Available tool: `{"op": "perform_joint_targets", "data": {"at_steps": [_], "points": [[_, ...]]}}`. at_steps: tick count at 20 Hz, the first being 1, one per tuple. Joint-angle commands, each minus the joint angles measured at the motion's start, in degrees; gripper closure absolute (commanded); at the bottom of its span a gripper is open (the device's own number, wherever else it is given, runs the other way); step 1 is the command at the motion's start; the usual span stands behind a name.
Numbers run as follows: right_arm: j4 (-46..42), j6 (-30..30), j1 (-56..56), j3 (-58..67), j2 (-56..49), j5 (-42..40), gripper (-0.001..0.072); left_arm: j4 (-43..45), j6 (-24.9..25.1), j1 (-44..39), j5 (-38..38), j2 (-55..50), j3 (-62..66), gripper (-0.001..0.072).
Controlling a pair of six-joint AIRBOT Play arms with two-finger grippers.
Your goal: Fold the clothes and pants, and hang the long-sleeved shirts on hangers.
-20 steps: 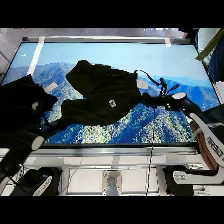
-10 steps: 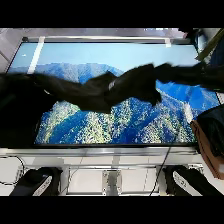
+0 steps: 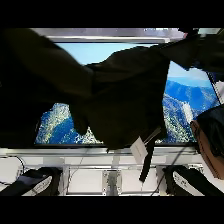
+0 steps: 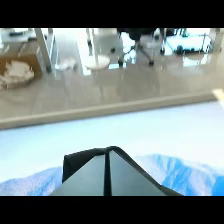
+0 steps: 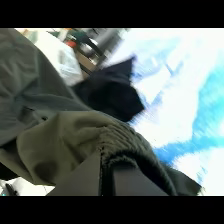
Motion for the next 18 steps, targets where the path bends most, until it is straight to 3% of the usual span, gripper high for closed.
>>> {"op": "perform_joint_targets", "data": {"at_steps": [1,3,7,11,14,18], "points": [[-6.14,-0.68,0.04,0.76,-9.88,0.85,0.0691,0.68,2.40,0.09,-0.63,-13.84,3.08,0.0699],[-9.09,-3.82,0.02,0.76,-18.32,-1.60,0.0691,0.63,2.38,0.09,0.15,-21.59,3.08,0.0699],[-9.75,-6.10,0.02,0.79,-35.87,-17.05,0.0691,0.59,0.20,0.09,1.66,-34.18,3.08,0.0699],[-9.81,-11.47,-0.55,0.79,-44.98,-27.32,0.0690,-1.57,-1.09,0.00,2.51,-37.35,3.06,0.0700],[-10.84,-15.28,-3.54,1.27,-44.59,-24.72,0.0690,-9.99,-0.17,-0.07,-1.33,-33.92,2.82,0.0700],[-16.59,-18.69,-8.92,4.57,-44.17,-10.16,0.0689,-12.74,1.55,-2.73,-13.38,-26.51,-3.13,0.0698]]}}
